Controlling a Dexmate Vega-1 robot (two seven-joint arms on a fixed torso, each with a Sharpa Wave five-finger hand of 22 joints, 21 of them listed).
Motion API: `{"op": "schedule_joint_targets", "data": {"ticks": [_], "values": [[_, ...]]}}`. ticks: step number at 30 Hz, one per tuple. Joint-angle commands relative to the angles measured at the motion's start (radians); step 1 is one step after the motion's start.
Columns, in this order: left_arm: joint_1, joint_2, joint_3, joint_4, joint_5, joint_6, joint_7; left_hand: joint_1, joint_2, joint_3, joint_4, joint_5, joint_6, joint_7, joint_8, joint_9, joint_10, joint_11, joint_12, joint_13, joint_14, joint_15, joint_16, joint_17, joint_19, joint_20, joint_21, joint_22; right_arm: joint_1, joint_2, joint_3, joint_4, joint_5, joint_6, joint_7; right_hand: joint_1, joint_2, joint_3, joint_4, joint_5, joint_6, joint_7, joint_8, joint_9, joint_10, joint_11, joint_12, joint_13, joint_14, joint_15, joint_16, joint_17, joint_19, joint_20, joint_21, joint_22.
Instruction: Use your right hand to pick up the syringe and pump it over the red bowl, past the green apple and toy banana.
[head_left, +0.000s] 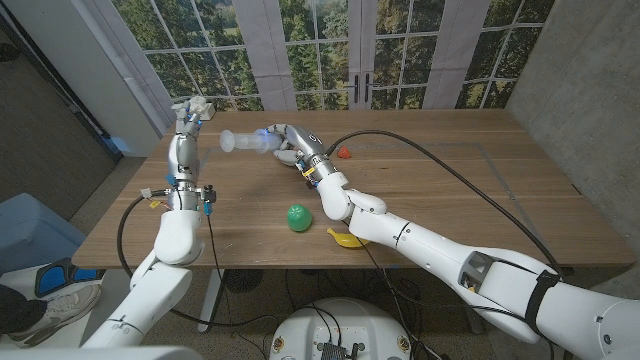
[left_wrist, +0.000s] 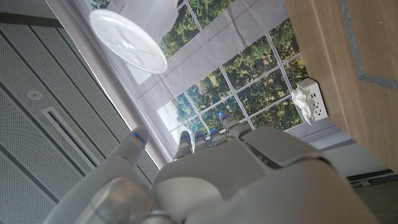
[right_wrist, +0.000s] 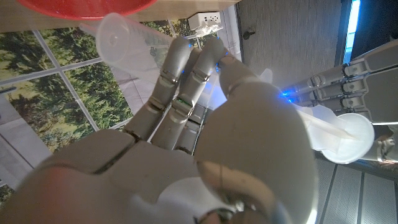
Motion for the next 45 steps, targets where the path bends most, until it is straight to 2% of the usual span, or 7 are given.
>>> {"op": "schedule_joint_targets", "data": {"ticks": [1, 17, 26, 32, 45], "values": [[0.021, -0.037, -0.040, -0.037, 0.125, 0.006, 0.073, -0.012, 0.020, 0.002, -0.009, -0.004, 0.011, -0.003, 0.006, 0.005, 0.004, -0.003, 0.007, 0.002, 0.004, -0.053, 0.003, 0.000, 0.005, -0.076, 0.005, 0.003, 0.041, 0.040, -0.025, 0.067, 0.011, -0.009, 0.010, 0.060, 0.051, 0.000, 0.005, 0.006, 0.328, 0.101, 0.000, 0.003, 0.352, 0.065, 0.000, 0.087, 0.012, -0.003, -0.002, 0.002, -0.006, -0.097, 0.009, -0.001], [0.007, -0.064, -0.064, -0.061, 0.235, 0.027, 0.119, -0.011, 0.020, 0.001, -0.017, -0.005, 0.023, -0.008, 0.006, 0.005, 0.014, -0.006, 0.007, 0.002, 0.010, -0.054, 0.002, 0.000, 0.010, -0.076, 0.005, 0.003, 0.079, 0.070, -0.044, 0.119, 0.030, 0.008, 0.008, 0.065, 0.051, -0.002, 0.004, 0.006, 0.330, 0.105, -0.004, 0.001, 0.359, 0.066, -0.008, 0.090, 0.020, -0.003, -0.003, -0.001, -0.005, -0.097, 0.015, -0.002], [-0.018, -0.069, -0.063, -0.067, 0.358, 0.077, 0.181, -0.009, 0.019, 0.000, -0.024, -0.006, 0.030, -0.011, 0.006, 0.005, 0.017, -0.007, 0.006, 0.002, 0.012, -0.056, 0.001, -0.001, 0.012, -0.077, 0.004, 0.002, 0.102, 0.093, -0.055, 0.156, 0.037, 0.035, 0.002, 0.068, 0.050, -0.004, 0.004, 0.005, 0.333, 0.106, -0.006, 0.001, 0.362, 0.067, -0.012, 0.092, 0.021, -0.003, -0.005, -0.004, -0.005, -0.097, 0.018, -0.002], [-0.035, -0.073, -0.048, -0.082, 0.486, 0.153, 0.259, -0.007, 0.019, 0.000, -0.031, -0.006, 0.035, -0.015, 0.006, 0.005, 0.021, -0.011, 0.006, 0.002, 0.015, -0.060, 0.001, -0.001, 0.012, -0.077, 0.003, 0.002, 0.115, 0.104, -0.057, 0.175, 0.046, 0.044, 0.006, 0.069, 0.051, -0.004, 0.004, 0.005, 0.336, 0.108, -0.006, 0.001, 0.366, 0.070, -0.015, 0.092, 0.022, -0.003, -0.008, -0.006, -0.004, -0.097, 0.021, -0.002], [-0.038, -0.041, 0.008, -0.140, 0.700, 0.363, 0.394, -0.001, 0.022, 0.000, -0.043, -0.008, 0.042, -0.017, 0.005, 0.005, 0.030, -0.014, 0.006, 0.002, 0.019, -0.062, 0.000, -0.002, 0.016, -0.076, 0.003, 0.002, 0.136, 0.116, -0.058, 0.183, 0.077, 0.022, 0.058, 0.086, 0.048, -0.003, -0.005, 0.002, 0.342, 0.120, -0.010, 0.000, 0.377, 0.081, -0.027, 0.089, 0.033, -0.006, -0.010, -0.013, 0.004, -0.098, 0.029, -0.003]]}}
